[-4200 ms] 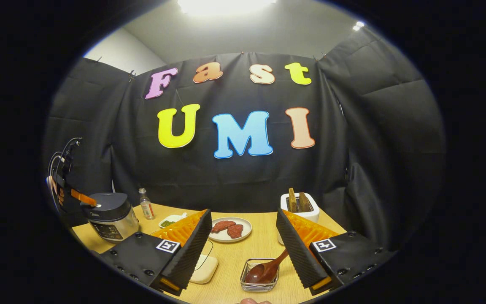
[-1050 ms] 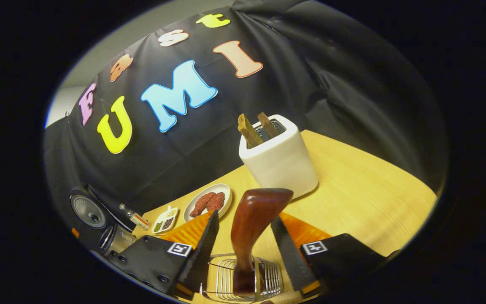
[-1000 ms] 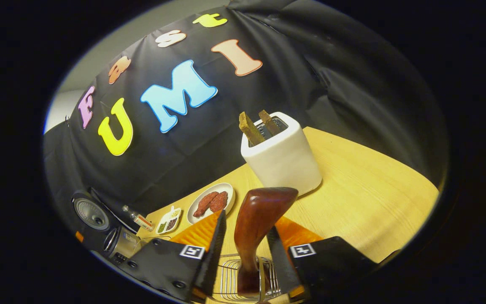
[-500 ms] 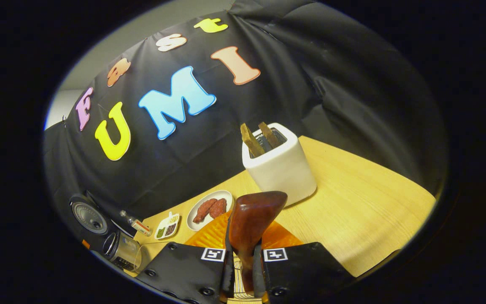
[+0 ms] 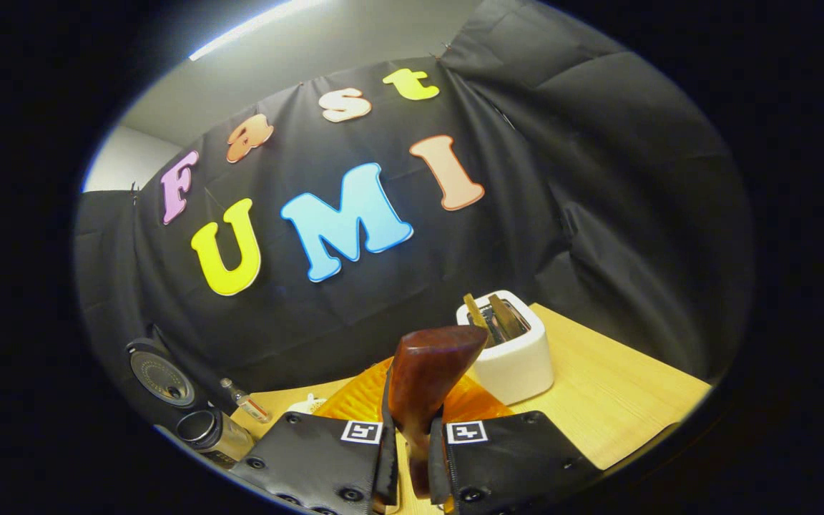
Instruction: Close the left gripper, press the button to open the rice cooker; take a wooden spoon from the chopstick holder with the right hand, scoop a spoonful of rice and pour it into the rice cooker, then put the wooden spoon back into the chopstick holder.
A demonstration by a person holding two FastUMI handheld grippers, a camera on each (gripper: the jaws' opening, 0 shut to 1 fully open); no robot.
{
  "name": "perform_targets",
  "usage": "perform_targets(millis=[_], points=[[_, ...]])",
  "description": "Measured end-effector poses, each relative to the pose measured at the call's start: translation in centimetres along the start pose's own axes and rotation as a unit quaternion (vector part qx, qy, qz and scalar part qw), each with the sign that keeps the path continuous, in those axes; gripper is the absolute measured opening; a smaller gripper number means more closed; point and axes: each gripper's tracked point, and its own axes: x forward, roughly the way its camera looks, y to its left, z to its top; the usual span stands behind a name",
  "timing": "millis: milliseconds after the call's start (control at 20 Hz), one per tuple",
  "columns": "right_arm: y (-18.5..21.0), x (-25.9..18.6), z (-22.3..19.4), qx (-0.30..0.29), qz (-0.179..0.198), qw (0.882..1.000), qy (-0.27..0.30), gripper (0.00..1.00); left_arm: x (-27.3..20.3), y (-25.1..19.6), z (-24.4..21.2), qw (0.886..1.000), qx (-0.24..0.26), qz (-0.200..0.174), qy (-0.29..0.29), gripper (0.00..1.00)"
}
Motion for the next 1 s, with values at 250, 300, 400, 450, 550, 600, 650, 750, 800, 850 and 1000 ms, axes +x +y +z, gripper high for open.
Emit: perform_targets(millis=[250, 300, 400, 450, 550, 600, 650, 750, 800, 850, 1000], points=[[8.1, -0.8, 0.3, -0.016, 0.091, 0.996, -0.014, 0.18, -0.9, 1.7, -0.4, 1.000, -0.026, 0.004, 0.001, 0.91], [9.6, -0.9, 0.1, -0.021, 0.108, 0.994, -0.012, 0.18, -1.2, 1.7, -0.5, 1.000, -0.024, 0.000, 0.004, 0.91], [11.9, -0.6, -0.9, -0.041, 0.127, 0.991, -0.006, 0.18, -2.3, 1.6, 0.1, 1.000, -0.012, -0.005, -0.003, 0.91], [12.8, -0.3, -1.8, -0.055, 0.133, 0.990, -0.002, 0.19, -2.7, 1.5, 0.3, 1.000, -0.008, -0.008, -0.005, 0.92], [14.6, 0.4, -4.7, -0.082, 0.144, 0.986, 0.024, 0.18, -3.1, 1.2, 0.7, 1.000, -0.001, -0.015, -0.010, 0.91], [15.3, 0.7, -6.4, -0.093, 0.150, 0.983, 0.041, 0.18, -3.2, 1.2, 0.8, 1.000, 0.000, -0.018, -0.011, 0.91], [15.6, 0.9, -7.7, -0.104, 0.152, 0.981, 0.054, 0.19, -3.3, 1.2, 0.6, 1.000, -0.001, -0.020, -0.010, 0.91], [16.0, 1.3, -9.7, -0.127, 0.147, 0.979, 0.066, 0.19, -3.6, 1.1, 0.2, 1.000, -0.001, -0.026, -0.008, 0.91], [16.3, 1.7, -11.1, -0.137, 0.145, 0.977, 0.078, 0.18, -3.5, 1.3, 0.0, 1.000, 0.001, -0.025, -0.005, 0.91], [16.6, 2.0, -12.6, -0.143, 0.148, 0.974, 0.091, 0.16, -3.2, 1.6, -0.4, 1.000, 0.001, -0.023, -0.002, 0.91], [17.6, 2.6, -16.5, -0.138, 0.160, 0.968, 0.134, 0.19, -2.7, 1.9, -1.4, 1.000, -0.006, -0.023, 0.010, 0.92]])
